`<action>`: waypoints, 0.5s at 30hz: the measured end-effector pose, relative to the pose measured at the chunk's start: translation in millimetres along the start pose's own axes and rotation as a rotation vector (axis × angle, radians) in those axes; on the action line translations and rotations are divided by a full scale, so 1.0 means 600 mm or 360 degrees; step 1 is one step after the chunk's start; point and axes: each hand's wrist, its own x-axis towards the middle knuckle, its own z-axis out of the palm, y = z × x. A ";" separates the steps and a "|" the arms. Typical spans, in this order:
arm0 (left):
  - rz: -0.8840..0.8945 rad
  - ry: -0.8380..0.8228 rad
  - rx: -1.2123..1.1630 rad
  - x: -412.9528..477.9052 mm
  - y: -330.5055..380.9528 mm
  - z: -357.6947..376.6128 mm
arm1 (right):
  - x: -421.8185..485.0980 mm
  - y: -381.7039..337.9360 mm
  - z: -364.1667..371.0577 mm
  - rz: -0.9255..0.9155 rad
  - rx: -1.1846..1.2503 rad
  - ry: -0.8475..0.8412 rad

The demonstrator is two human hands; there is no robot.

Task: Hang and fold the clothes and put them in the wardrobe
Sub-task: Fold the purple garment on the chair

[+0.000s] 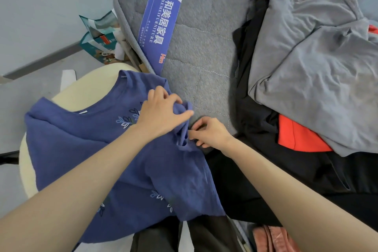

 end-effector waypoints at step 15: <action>0.0078 -0.0056 -0.0734 -0.007 -0.056 -0.067 | -0.005 -0.027 0.050 -0.0195 -0.0150 0.0155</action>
